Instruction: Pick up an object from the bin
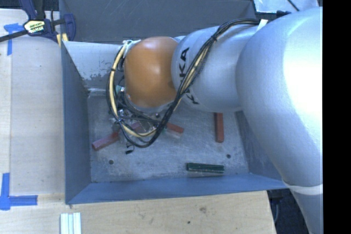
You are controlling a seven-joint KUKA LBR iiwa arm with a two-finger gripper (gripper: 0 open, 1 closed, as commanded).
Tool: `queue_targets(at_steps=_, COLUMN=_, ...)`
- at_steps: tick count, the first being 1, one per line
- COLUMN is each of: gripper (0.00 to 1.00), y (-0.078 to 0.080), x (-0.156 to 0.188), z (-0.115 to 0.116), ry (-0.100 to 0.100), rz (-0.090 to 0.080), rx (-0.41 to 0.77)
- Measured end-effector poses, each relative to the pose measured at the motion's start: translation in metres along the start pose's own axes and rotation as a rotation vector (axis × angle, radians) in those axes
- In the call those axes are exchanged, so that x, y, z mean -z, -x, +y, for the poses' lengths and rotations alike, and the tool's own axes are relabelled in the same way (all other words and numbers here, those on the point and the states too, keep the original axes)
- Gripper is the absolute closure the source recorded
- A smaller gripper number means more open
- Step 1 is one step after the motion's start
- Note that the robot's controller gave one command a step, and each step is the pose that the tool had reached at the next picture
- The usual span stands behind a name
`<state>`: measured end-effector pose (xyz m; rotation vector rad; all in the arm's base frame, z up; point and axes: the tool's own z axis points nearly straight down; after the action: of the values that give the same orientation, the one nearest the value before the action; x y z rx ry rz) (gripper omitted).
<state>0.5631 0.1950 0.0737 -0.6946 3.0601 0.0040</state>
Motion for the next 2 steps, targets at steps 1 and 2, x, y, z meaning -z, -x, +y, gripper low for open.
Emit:
queue_targets(at_steps=1, gripper=1.0, y=0.0, x=0.0, z=0.0, ry=0.0, rz=0.0, rx=0.0)
queue_targets(at_steps=2, gripper=1.0, y=-0.001, x=0.101, z=-0.013, ry=-0.002, rz=0.001, rx=0.004)
